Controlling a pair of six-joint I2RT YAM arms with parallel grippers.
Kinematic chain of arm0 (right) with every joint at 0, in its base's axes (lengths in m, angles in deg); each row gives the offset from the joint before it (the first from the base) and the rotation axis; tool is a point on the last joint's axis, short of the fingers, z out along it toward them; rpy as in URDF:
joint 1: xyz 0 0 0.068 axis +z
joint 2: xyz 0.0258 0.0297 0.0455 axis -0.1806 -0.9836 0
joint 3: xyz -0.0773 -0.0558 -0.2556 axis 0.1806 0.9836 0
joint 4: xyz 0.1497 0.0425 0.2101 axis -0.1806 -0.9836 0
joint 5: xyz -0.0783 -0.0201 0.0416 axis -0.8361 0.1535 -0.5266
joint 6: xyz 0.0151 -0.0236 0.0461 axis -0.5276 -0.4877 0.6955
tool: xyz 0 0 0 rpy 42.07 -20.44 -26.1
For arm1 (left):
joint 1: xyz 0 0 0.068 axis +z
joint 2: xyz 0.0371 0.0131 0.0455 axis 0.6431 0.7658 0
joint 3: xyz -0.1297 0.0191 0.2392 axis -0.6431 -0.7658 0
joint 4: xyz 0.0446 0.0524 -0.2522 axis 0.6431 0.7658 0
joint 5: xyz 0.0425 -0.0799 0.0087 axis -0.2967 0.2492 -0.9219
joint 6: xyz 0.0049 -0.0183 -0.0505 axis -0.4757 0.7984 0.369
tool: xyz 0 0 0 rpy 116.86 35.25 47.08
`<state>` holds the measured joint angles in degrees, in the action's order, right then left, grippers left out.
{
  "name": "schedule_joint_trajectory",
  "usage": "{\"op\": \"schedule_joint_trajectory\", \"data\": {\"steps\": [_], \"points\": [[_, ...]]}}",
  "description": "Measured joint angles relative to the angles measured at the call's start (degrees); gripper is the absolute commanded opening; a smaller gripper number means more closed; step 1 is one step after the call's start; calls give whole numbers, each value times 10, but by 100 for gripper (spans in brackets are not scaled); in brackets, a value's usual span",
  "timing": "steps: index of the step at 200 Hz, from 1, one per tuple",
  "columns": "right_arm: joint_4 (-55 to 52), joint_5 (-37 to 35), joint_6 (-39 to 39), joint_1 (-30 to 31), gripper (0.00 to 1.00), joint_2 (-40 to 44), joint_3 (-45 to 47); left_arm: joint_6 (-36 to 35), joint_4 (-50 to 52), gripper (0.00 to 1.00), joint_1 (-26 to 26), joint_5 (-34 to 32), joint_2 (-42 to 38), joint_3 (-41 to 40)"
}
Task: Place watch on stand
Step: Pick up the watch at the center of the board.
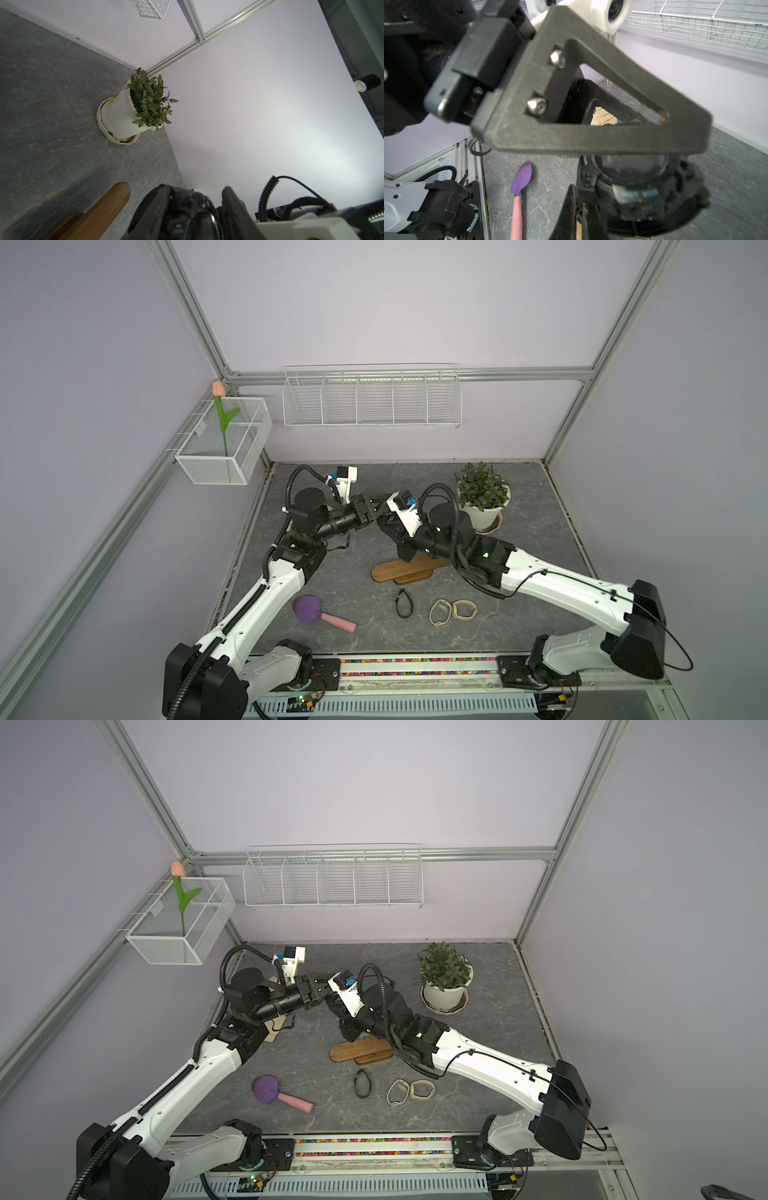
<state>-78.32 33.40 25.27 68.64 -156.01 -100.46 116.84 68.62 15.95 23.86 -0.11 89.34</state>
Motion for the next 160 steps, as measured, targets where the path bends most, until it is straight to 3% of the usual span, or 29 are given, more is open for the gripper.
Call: {"op": "schedule_joint_trajectory", "data": {"steps": [41, 62, 100, 112, 160], "points": [[3, -4, 0, 0, 9, 0, 0, 6, -3, 15, 0, -7, 0, 4], [5, -5, -2, 0, 29, 0, 0, 5, -4, 8, -2, -6, 0, 9], [10, -5, -4, 0, 47, 0, 0, 5, -10, 0, -9, 2, 2, 19], [14, -5, -2, 0, 65, 0, 0, 6, -13, 0, -9, 4, 6, 21], [21, -4, 2, -1, 77, 6, 7, 1, -10, 0, -9, 9, 21, 32]]}}
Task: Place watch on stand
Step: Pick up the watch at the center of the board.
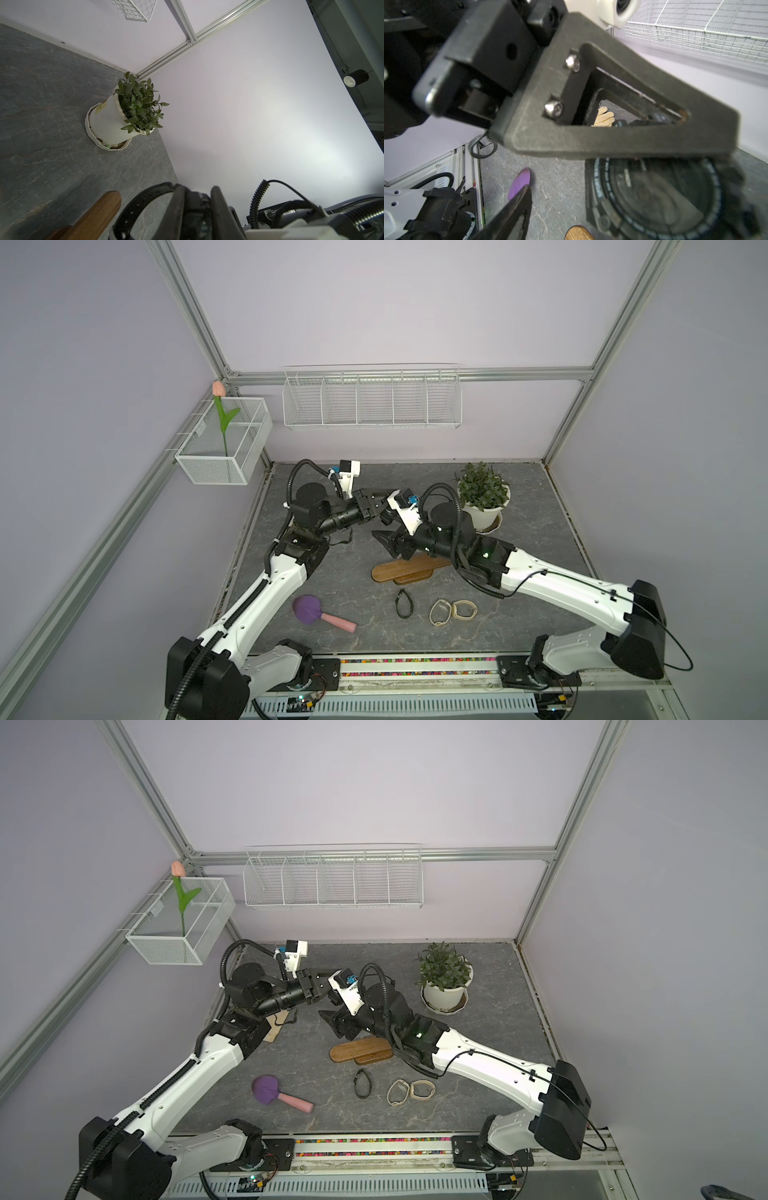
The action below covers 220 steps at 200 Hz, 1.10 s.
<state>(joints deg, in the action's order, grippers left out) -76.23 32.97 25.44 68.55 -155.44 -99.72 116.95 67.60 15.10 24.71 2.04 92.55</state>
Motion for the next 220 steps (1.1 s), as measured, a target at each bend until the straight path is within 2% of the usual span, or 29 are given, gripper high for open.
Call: {"op": "schedule_joint_trajectory", "data": {"steps": [34, 56, 91, 116, 133, 153, 220], "points": [[-7, 5, 2, -10, 77, 58, 36, -35, 43, 0, 0, 11, 7, 35], [-25, 28, 4, -33, 70, 130, 67, -58, 66, 0, 0, 30, 12, 58], [-81, 102, -14, -94, 60, 256, 98, -96, 119, 0, 0, 106, 54, 116], [-120, 170, -43, -127, 63, 294, 97, -136, 173, 0, 0, 180, 99, 167], [-158, 222, -69, -138, 71, 285, 85, -176, 226, 0, 0, 217, 122, 199], [-208, 254, -108, -142, 73, 243, 54, -210, 271, 2, 0, 250, 135, 218], [-253, 270, -200, -179, 74, 144, -7, -243, 318, 4, 0, 303, 130, 221]]}}
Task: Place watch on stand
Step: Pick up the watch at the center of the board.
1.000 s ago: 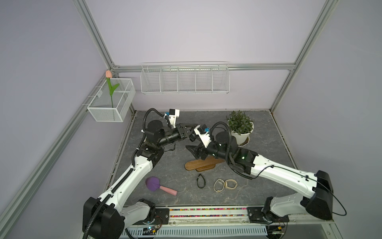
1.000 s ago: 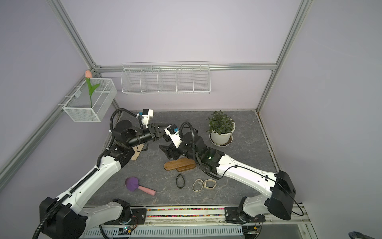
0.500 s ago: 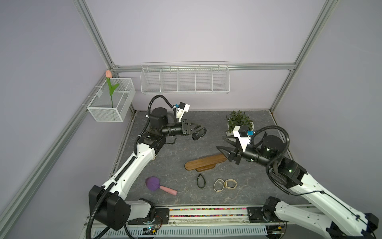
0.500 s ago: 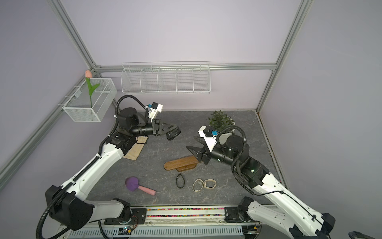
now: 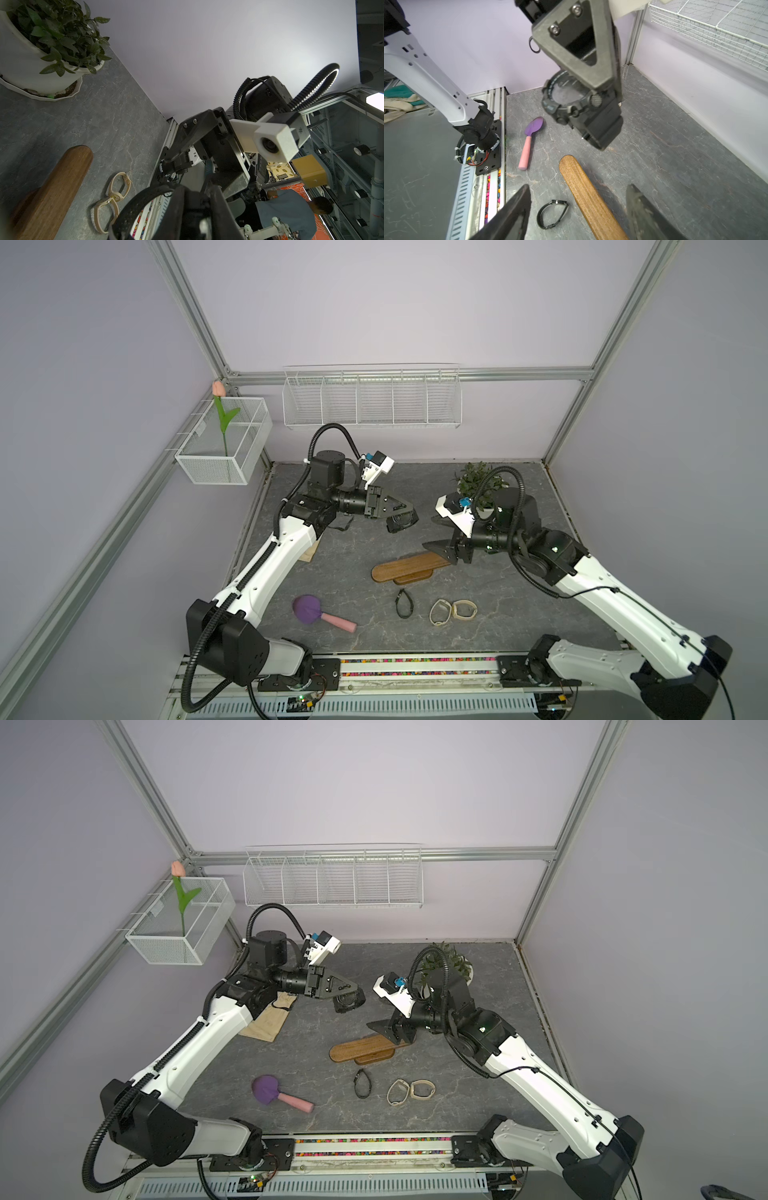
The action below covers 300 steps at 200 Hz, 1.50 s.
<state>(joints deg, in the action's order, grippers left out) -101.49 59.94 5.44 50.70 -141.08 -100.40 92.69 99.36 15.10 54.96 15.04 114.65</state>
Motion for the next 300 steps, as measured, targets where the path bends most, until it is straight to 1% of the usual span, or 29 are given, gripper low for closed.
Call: {"op": "schedule_joint_trajectory", "data": {"steps": [31, 64, 87, 154, 173, 206, 246, 258, 270, 300], "points": [[4, 13, -21, -15, 73, -34, -40, -1, 3, 4, 0, 9, -3, 0], [3, 48, -40, -23, 71, -80, -93, -2, 3, 4, 0, 12, -3, 0], [-18, 80, -52, -24, 70, -107, -123, -2, 4, 4, 4, 13, -3, 0], [-36, 179, -61, -27, 68, -136, -137, 18, -20, 4, -7, 37, -8, 3], [-34, 201, -63, -27, 61, -136, -137, 18, -20, 4, -7, 39, -9, 4], [-25, 225, -64, -27, 41, -130, -132, 25, -19, 4, -7, 53, -9, 7], [4, 230, -63, -28, 31, -108, -111, 40, -19, 4, -13, 75, -2, 23], [13, 229, -60, -28, 29, -102, -104, 48, -20, 6, -14, 77, 0, 26], [23, 229, -56, -28, 25, -97, -97, 55, -21, 10, -16, 80, 2, 29], [42, 227, -40, -28, 18, -90, -84, 69, -33, 35, -18, 78, 4, 30]]}}
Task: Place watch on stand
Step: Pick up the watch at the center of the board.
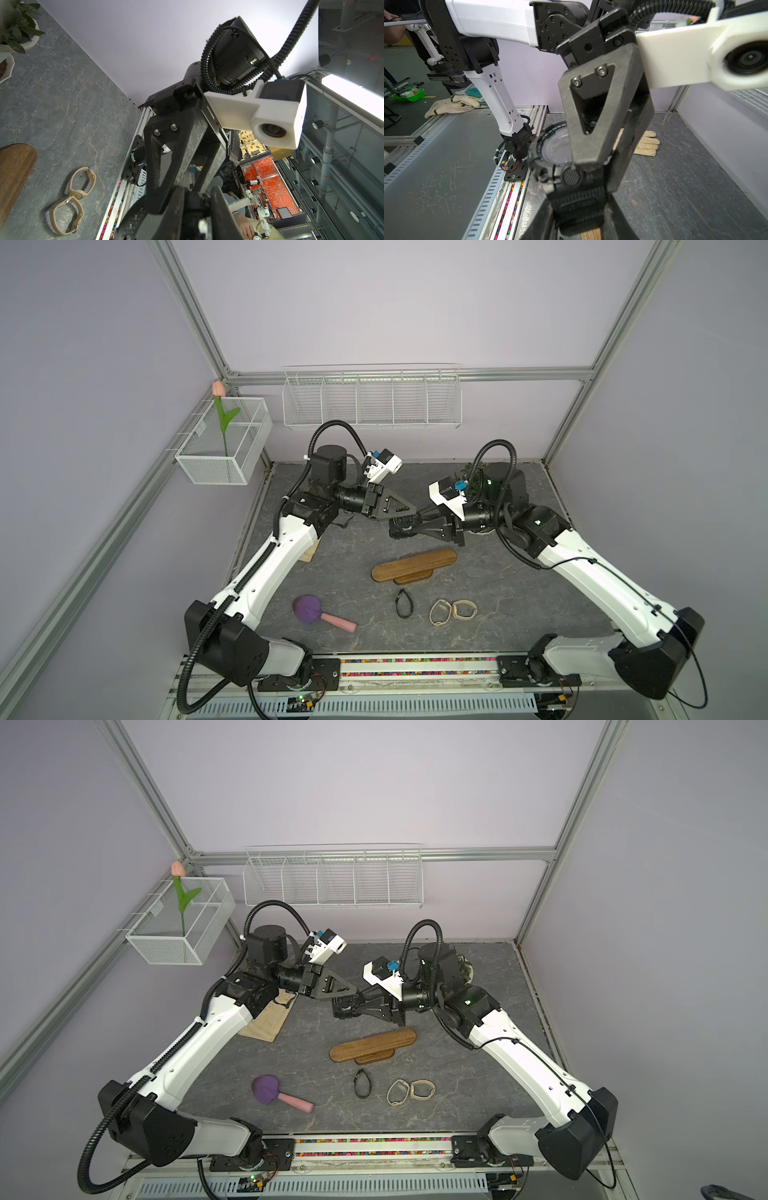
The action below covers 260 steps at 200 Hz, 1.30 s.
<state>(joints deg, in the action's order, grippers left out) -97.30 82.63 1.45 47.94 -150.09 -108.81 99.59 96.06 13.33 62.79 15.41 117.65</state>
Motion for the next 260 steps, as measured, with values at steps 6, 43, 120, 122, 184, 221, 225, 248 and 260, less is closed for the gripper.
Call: {"op": "schedule_joint_trajectory", "data": {"steps": [6, 43, 120, 122, 184, 221, 225, 248, 260], "points": [[0, 1, 5, 1, 18, 1, 3, 2, -5, 39, 0, -7, 1, 1], [18, -4, 40, 21, 16, 5, 29, 20, -32, 71, 1, -35, 7, 7], [118, -171, 117, 27, 14, 74, 116, 3, 17, 73, 20, -96, -2, 22], [122, -180, 118, 28, 14, 77, 120, 3, 19, 74, 22, -101, -3, 22], [250, -522, 63, 150, 8, 99, 185, 78, -22, 100, 44, -232, -89, -52], [365, -673, -7, 204, 7, 52, 202, 170, -107, 100, 46, -252, -104, -110], [376, -685, -14, 205, 7, 46, 202, 178, -111, 100, 46, -253, -104, -115], [433, -741, -46, 215, 7, 19, 204, 206, -123, 100, 47, -258, -108, -140], [463, -766, -63, 221, 7, 6, 204, 215, -124, 100, 47, -259, -115, -148]]}}
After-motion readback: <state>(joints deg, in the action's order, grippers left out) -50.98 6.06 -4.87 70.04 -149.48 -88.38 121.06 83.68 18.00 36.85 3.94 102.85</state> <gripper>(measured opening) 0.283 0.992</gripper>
